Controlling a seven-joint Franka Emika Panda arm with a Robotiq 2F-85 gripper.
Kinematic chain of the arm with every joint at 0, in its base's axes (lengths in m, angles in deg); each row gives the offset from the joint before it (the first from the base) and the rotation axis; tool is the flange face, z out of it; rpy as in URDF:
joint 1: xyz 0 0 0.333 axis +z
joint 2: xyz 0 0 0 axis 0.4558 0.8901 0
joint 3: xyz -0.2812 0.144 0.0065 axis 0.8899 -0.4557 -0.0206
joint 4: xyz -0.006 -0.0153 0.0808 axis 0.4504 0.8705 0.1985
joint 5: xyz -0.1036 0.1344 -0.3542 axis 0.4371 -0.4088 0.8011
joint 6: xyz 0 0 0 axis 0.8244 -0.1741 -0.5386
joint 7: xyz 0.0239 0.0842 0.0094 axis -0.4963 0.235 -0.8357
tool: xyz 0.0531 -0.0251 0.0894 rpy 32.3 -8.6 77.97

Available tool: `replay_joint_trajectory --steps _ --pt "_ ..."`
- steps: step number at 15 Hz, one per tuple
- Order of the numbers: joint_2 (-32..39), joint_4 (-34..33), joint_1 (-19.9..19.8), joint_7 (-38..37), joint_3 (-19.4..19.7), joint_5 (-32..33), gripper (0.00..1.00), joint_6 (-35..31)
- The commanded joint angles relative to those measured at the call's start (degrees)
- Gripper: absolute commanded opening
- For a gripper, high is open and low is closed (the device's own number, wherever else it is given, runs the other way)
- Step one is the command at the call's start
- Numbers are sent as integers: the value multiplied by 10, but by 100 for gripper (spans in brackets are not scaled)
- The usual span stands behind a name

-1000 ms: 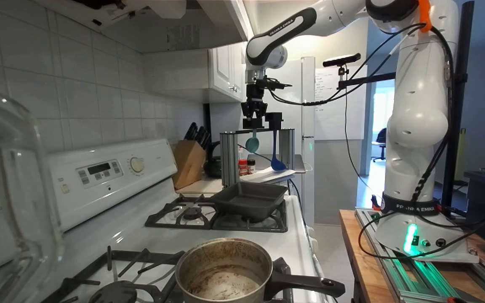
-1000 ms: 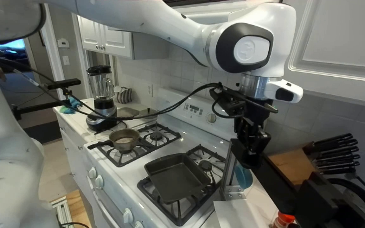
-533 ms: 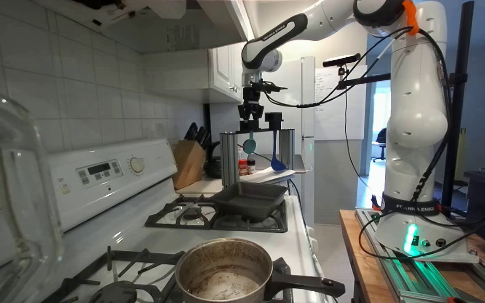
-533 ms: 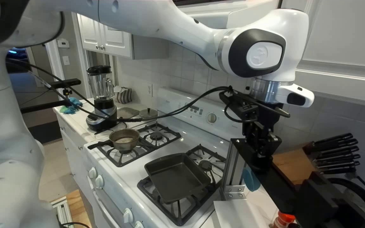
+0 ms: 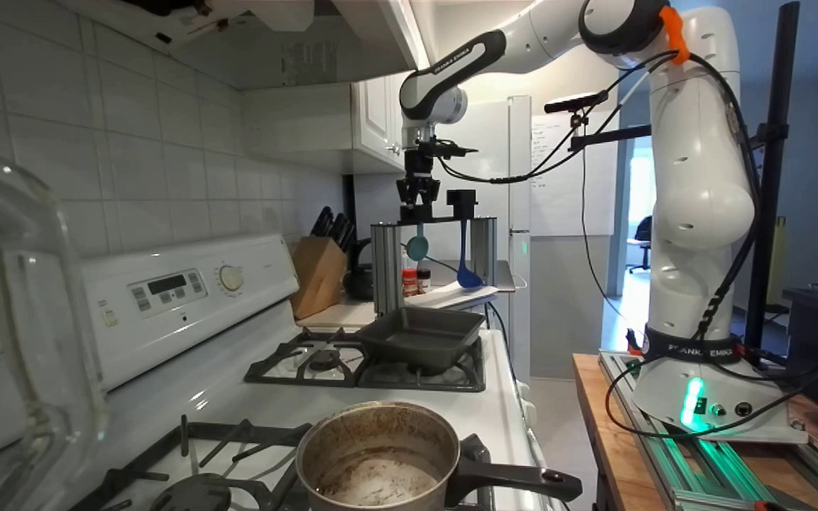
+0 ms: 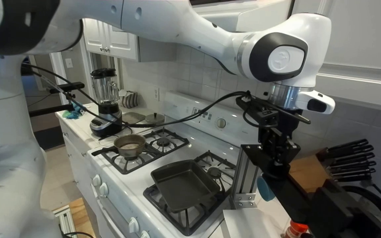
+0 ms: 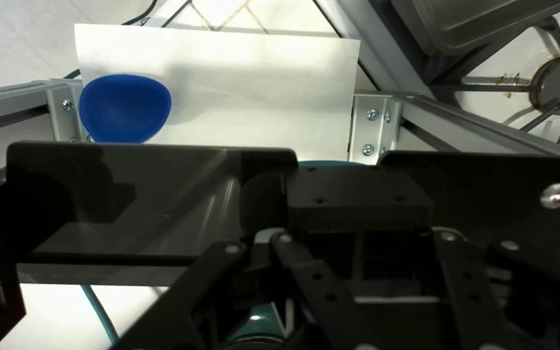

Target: Pick up the blue spoon and scoop some of the contents in the pot and pour them in the bowl

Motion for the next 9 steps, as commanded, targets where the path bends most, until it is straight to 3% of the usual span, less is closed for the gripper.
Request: replay_joint_trajectory --steps 1,9 --pt "26 -43 -7 13 -2 -23 22 27" --pt "41 -62 -11 9 -2 -25 22 30"
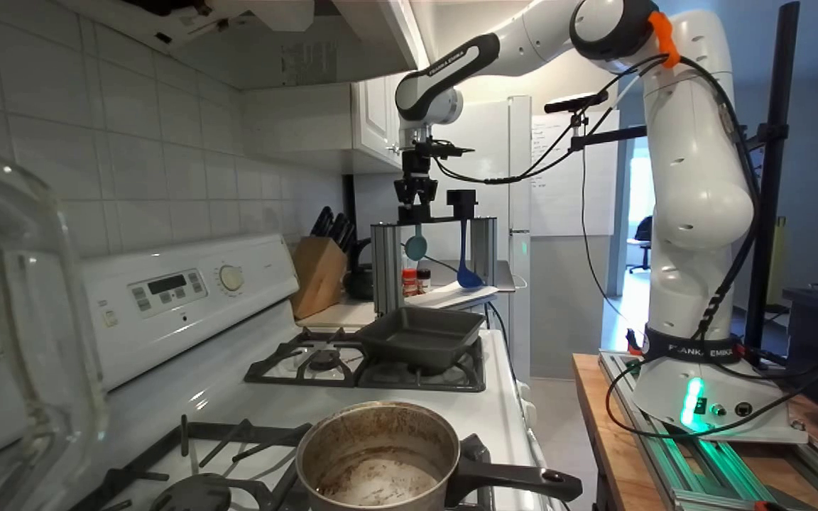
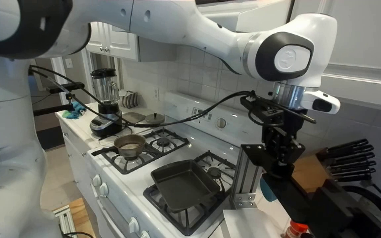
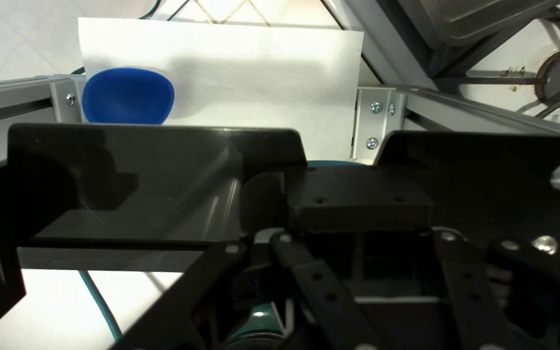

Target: Pick up the blue spoon and scoop some of the contents in the pot and pour them in the bowl

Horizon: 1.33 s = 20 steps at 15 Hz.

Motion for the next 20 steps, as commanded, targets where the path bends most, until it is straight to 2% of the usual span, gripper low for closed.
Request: replay_joint_trajectory --steps 1,6,7,8,11,13,20 --pt "20 -32 -7 10 -3 -23 22 14" --pt "19 -32 -7 11 -3 -24 22 14" --pt "18 -30 -7 12 -3 -23 72 16" --pt "15 -28 -7 15 -3 -22 73 21" --pt "4 -18 -5 14 -5 -18 94 20" --pt "-2 -12 -4 16 -6 -15 100 19" --pt "-35 7 -4 23 -6 -16 100 26"
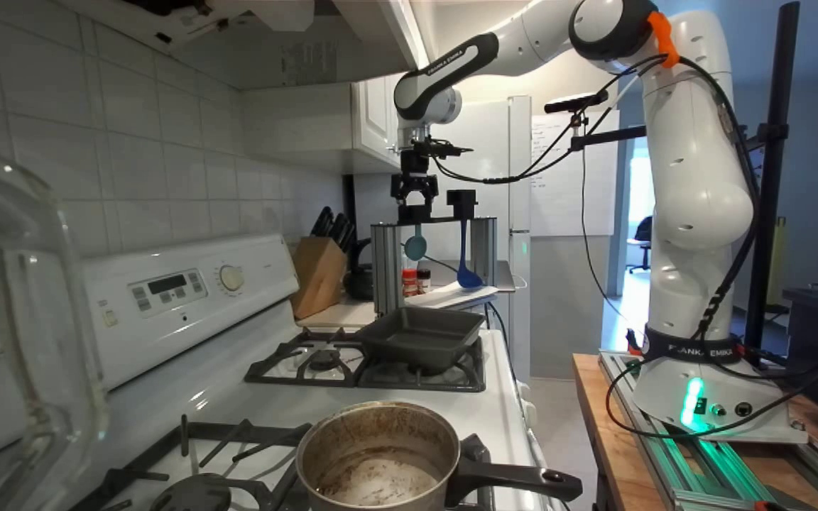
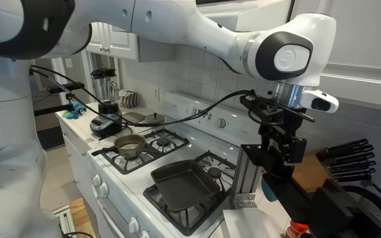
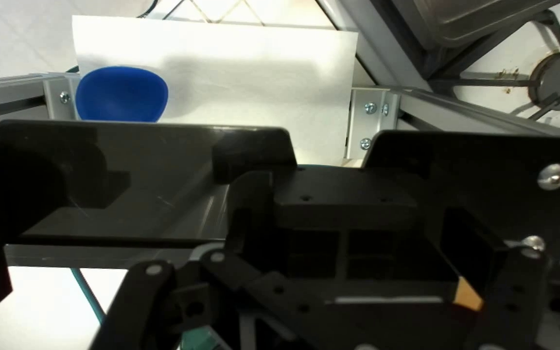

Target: Pick up the blue spoon and scoop some of the contents in the pot and pour them in the bowl

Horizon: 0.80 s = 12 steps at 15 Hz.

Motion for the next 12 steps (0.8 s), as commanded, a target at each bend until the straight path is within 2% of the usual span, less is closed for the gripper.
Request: replay_joint_trajectory --steps 1,12 --pt "-45 18 -3 24 -2 -13 100 17" --pt "-111 47 -10 89 9 -12 100 30"
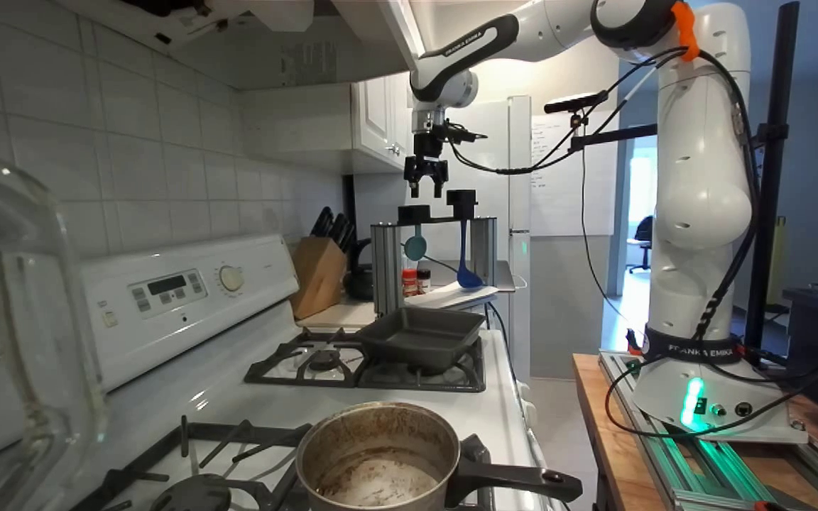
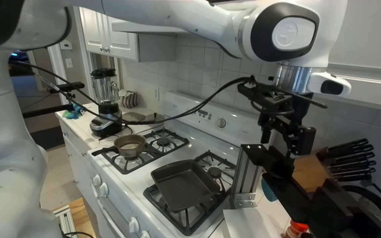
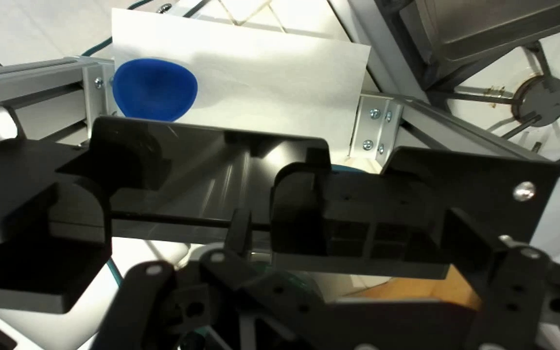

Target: Pick up the blue spoon and scoop some of the contents in the pot and pour them in the bowl

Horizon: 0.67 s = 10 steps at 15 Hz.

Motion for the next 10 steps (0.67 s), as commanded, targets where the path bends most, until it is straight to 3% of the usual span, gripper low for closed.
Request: replay_joint_trajectory --steps 1,6,10 --pt "-58 29 2 32 -1 -11 100 20" --pt "-98 53 3 80 4 1 100 39" --pt "-132 76 2 166 16 7 100 72"
